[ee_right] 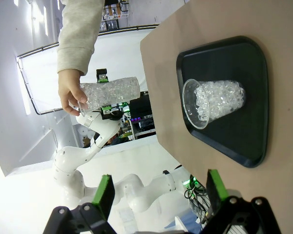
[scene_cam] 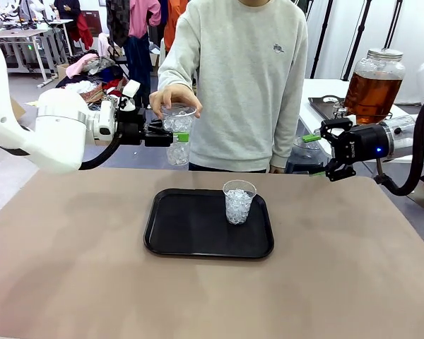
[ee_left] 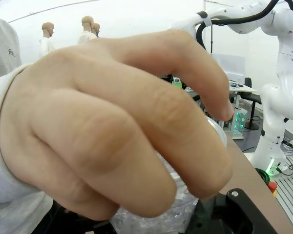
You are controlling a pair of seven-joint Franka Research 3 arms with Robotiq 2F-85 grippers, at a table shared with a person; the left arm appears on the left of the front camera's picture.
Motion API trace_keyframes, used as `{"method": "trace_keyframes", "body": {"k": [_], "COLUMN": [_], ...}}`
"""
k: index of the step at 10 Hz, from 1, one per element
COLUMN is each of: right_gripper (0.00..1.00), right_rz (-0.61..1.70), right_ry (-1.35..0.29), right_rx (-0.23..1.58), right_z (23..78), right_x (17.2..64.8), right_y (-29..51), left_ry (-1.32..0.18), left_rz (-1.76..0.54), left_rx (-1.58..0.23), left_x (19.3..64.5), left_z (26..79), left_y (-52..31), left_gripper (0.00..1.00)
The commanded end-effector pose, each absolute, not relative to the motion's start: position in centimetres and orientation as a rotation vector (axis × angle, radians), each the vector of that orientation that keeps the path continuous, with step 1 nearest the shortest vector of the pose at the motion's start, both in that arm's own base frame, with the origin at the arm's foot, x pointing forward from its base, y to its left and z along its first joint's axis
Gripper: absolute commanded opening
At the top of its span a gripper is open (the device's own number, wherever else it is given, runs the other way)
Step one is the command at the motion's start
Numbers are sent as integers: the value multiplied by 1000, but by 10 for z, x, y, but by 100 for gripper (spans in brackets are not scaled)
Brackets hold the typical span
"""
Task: Pour the drink into the iced cup.
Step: Open the gripper to release the iced cup you were holding.
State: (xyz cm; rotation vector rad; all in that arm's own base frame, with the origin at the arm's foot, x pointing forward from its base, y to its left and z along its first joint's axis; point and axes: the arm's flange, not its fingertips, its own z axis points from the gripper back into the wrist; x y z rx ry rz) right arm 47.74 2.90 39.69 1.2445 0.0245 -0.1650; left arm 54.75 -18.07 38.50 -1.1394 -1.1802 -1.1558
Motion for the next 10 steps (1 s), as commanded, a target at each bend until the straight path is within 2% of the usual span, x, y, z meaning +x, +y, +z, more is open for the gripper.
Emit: {"method": "trace_keyframes", "body": {"k": [1,2,3,4,5,10], "right_gripper": [100,100,100,100,100,100], "right_rz": [-162,-162,-162,-162,-162,-162], "right_ry": [24,24,24,24,24,24], "right_rx": [1245,1245,1245,1245,1245,1245], "right_z": [398,398,398,398,398,398], "right_x": [478,478,478,478,478,478], "right_y": [30,30,30,30,30,30], "left_ry": [-1183,-1180,-1171,-1164,-1169,-1153], "left_rz": [-1161,-1156,-1169,-1176,-1187,-1221], "left_rx": [-1143,-1139,-1144,-1132,-1127,-1153], "left_x": [546,547,549,549,548,515], "left_z": [387,385,384,383,382,351], "left_y": [-181,-181,-181,-181,-178,-131], "left_gripper": [66,66,74,94,100,100]}}
